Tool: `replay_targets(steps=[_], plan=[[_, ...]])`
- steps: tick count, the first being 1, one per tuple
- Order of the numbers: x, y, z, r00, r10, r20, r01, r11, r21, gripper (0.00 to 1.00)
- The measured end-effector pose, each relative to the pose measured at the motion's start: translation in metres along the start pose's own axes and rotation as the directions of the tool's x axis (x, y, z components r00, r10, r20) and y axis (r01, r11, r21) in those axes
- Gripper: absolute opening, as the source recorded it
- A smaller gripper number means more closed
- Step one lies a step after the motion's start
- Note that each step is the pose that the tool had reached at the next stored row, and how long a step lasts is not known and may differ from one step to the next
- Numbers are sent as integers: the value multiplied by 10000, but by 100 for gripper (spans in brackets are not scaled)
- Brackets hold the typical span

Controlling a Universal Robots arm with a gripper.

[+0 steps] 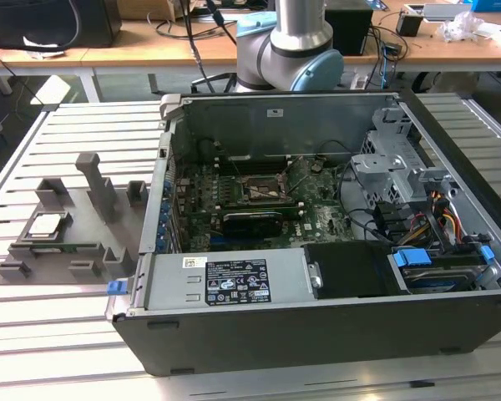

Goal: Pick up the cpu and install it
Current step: 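Pick up the cpu and move it towards the insertion slot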

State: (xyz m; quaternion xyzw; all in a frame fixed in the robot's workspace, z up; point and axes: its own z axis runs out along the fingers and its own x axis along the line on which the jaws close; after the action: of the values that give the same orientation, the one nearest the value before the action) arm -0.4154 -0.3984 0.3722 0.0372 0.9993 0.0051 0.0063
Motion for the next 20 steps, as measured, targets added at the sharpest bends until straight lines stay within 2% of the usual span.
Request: replay_targets(steps=[20], plan=[[3, -2, 201, 10000, 0, 0, 0, 10000, 0, 66]])
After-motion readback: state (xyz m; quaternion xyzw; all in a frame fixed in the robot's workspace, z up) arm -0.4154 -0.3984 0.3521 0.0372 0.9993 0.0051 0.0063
